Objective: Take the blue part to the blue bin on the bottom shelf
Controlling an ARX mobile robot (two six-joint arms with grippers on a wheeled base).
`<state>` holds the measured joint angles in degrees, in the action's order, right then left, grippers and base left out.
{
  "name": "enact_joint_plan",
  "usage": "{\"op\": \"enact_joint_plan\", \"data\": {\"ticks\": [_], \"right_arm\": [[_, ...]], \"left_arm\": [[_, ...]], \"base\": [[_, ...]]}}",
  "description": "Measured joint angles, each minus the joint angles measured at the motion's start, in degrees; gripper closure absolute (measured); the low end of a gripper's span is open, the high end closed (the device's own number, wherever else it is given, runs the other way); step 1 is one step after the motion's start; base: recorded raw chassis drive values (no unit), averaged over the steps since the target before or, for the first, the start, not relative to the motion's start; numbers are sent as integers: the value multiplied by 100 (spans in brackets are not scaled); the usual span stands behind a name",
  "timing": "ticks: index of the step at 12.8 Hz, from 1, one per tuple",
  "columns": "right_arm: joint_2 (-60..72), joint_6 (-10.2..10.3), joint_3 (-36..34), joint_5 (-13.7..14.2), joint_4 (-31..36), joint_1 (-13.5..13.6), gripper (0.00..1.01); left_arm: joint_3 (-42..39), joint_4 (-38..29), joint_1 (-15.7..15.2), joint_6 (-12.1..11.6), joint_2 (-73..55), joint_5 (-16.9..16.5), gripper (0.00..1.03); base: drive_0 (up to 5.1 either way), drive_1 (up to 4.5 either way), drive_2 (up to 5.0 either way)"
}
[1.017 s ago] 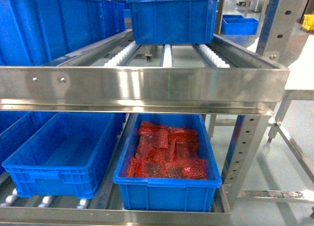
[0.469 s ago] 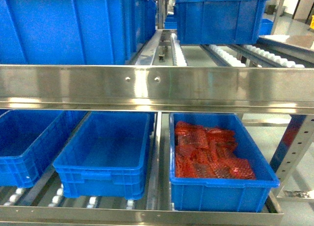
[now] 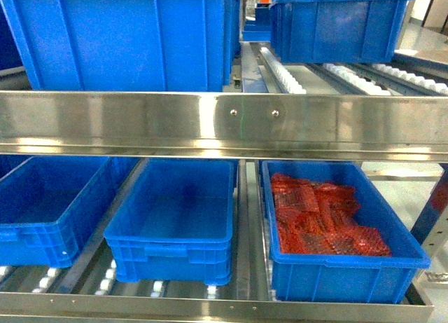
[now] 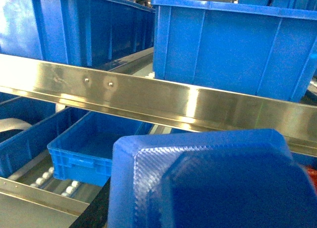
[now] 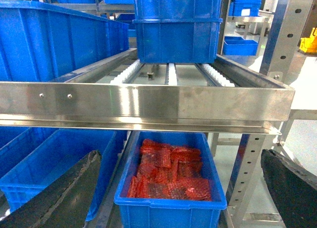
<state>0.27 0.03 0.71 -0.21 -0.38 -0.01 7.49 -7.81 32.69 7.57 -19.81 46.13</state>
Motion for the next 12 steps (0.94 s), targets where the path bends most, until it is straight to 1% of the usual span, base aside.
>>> {"op": "enact_joint_plan", "data": {"ticks": [10,12], "right_arm": [[0,0,0,2,13,0,3],[0,0,0,2,24,0,3]], "left_arm": [[0,-2,11,0,0,-11,59],[0,-13,11,0,0,-9,59]], "base": [[-504,242,242],[0,0,0]]}}
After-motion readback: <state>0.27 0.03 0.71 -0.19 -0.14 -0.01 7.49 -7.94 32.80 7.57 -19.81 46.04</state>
